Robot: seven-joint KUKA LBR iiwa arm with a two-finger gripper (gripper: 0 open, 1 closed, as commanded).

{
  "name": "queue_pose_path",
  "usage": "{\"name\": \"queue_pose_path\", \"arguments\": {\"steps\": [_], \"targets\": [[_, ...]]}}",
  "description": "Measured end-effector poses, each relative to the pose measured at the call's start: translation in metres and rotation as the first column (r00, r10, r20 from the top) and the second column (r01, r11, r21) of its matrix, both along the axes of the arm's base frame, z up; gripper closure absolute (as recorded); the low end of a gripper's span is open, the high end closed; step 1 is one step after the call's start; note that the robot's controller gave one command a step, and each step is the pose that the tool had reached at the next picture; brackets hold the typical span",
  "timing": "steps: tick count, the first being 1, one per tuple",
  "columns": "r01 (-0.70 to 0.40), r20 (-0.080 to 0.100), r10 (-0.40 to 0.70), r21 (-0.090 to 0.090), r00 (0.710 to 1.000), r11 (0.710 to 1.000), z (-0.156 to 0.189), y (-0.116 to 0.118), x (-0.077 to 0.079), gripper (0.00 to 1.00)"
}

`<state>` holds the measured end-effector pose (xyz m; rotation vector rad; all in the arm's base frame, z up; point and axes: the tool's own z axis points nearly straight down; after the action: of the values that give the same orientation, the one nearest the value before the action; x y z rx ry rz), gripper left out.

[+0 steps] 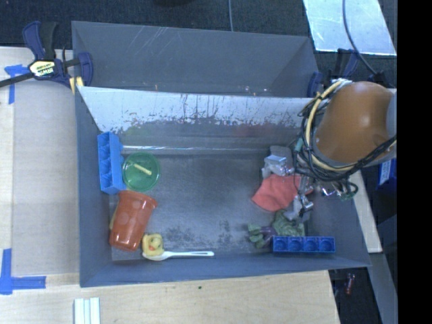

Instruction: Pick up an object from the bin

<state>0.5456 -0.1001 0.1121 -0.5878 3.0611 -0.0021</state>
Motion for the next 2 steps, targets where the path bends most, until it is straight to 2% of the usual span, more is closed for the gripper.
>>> {"name": "queue_pose_path", "arguments": {"steps": [1, 2], "targets": [[0.077, 0.003, -0.077, 0.008, 0.997, 0.997, -0.0288, 0.0246, 0.0159, 1.00], [0.077, 0.003, -0.077, 0.008, 0.997, 0.997, -0.0288, 0.0245, 0.0159, 1.00]]}}
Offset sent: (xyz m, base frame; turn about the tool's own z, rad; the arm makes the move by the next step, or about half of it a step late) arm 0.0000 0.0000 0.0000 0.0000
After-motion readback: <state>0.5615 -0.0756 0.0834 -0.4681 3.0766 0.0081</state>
